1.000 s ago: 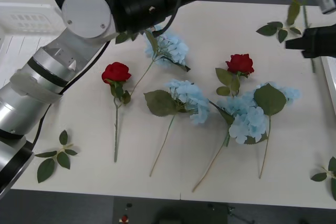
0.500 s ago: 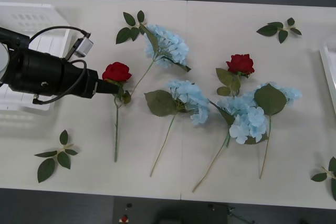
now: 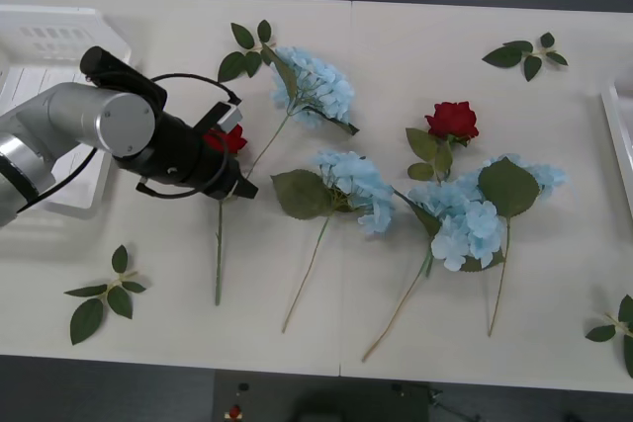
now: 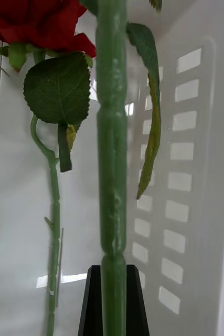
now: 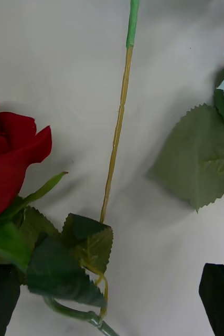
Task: Put the red flowers into the right box and the blue flowers into the left box
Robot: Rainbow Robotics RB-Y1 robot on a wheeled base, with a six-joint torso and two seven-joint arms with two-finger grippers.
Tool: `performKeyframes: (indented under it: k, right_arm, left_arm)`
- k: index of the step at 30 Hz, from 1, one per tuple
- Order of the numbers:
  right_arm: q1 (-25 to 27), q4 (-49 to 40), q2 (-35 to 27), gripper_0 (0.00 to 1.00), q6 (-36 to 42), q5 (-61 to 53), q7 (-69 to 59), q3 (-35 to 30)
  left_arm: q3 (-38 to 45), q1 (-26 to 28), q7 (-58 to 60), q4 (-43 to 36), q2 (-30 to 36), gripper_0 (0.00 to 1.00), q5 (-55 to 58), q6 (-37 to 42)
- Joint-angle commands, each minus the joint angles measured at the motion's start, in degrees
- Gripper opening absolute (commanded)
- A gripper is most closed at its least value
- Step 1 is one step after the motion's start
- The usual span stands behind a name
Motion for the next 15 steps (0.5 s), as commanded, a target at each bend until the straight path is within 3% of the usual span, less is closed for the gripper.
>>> performKeyframes:
  k: [1,3,7,8,9,10,11,15]
  right_arm:
    - [-2.3,1.2,1.0,0.23,-1.3,1.4,-2.2,-1.9]
    - [-2.3,1.2,1.0,0.41,-1.7,1.3,-2.1,-1.9]
    - [-2.3,0.9,1.0,0.59,-1.9,1.2,-1.5,-1.9]
    - [-2.3,0.9,1.0,0.62,-1.9,1.2,-1.2,-1.8]
    - [-2.3,0.6,1.0,0.65,-1.8,1.0,-0.9,-1.8]
    - [-2.3,0.3,1.0,0.66,-1.8,0.9,-0.8,-1.7]
    - [-2.0,-0.6,1.0,0.68,-1.7,0.7,-0.4,-1.5]
    - [-0.7,-7.8,-0.8,0.72,4.4,-4.7,0.1,-1.5]
  left_arm:
    - [-1.2,-3.4,3.4,3.7,-1.8,1.00,-0.8,-0.4]
    - [-2.9,-4.6,3.6,6.5,-3.3,1.00,-1.1,-0.4]
    - [-3.7,-5.7,3.5,10.4,-5.1,1.00,-1.7,-0.4]
    - [-3.7,-5.8,3.3,10.9,-5.3,0.90,-2.0,-0.4]
    - [-3.7,-5.8,3.2,11.0,-5.3,0.51,-3.0,-0.4]
    - [-3.7,-5.9,3.1,10.9,-5.3,0.31,-3.6,-0.4]
    - [-3.7,-5.8,3.1,10.8,-5.2,0.01,-4.8,-0.4]
    - [-3.7,-5.9,3.3,10.3,-5.3,0.00,-6.7,-0.4]
